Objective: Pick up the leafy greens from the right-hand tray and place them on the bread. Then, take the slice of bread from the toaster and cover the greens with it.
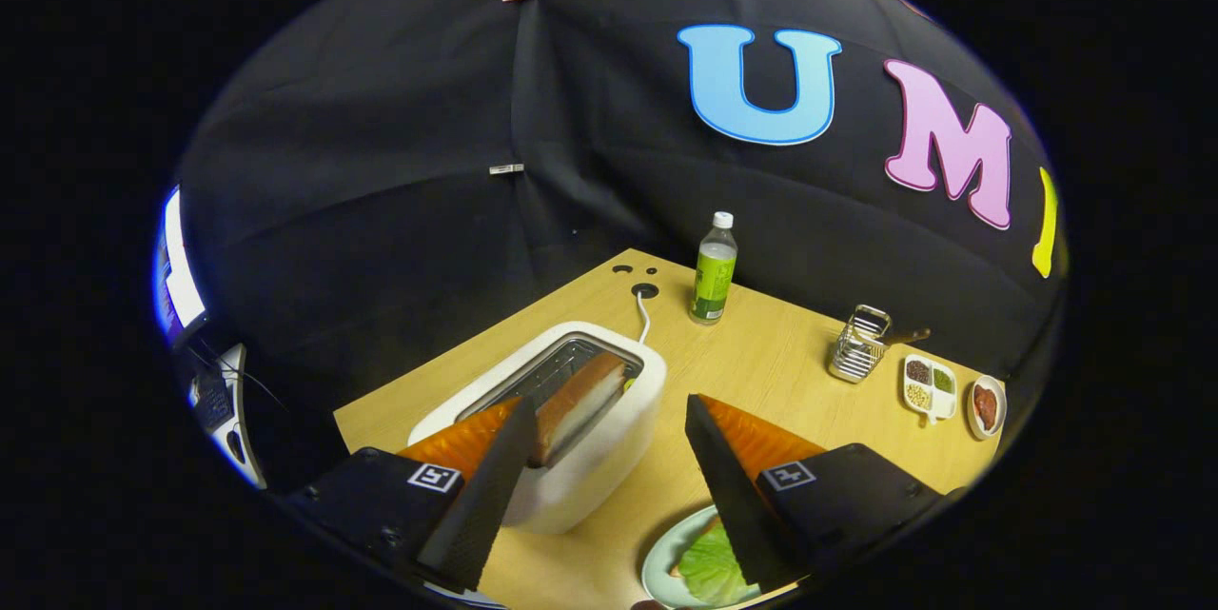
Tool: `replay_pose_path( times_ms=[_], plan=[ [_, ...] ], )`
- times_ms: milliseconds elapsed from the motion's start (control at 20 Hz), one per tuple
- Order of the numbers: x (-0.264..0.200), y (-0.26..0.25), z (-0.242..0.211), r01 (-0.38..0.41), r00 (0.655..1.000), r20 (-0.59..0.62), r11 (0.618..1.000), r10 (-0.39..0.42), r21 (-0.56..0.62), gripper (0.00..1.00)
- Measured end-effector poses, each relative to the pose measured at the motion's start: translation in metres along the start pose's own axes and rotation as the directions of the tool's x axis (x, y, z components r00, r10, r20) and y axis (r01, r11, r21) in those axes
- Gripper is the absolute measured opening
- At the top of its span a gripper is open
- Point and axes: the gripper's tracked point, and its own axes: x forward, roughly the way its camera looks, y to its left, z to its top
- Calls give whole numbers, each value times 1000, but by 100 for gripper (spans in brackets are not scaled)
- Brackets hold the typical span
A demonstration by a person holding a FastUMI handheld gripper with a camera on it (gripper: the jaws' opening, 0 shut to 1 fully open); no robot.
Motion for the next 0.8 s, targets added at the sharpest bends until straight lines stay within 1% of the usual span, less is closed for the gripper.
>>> replay_pose_path(
  times_ms=[100,200,400,550,650,800],
  plan=[
    [13,8,6,-5,1000,22,1000,5,14,99],
    [24,11,12,12,999,37,1000,-12,5,98],
    [32,22,10,16,1000,15,1000,-17,20,99],
    [36,29,2,3,1000,-11,1000,-3,26,99],
    [40,25,0,23,1000,-18,1000,-23,21,99],
    [55,23,-6,47,998,-40,997,-45,62,98]
  ],
)
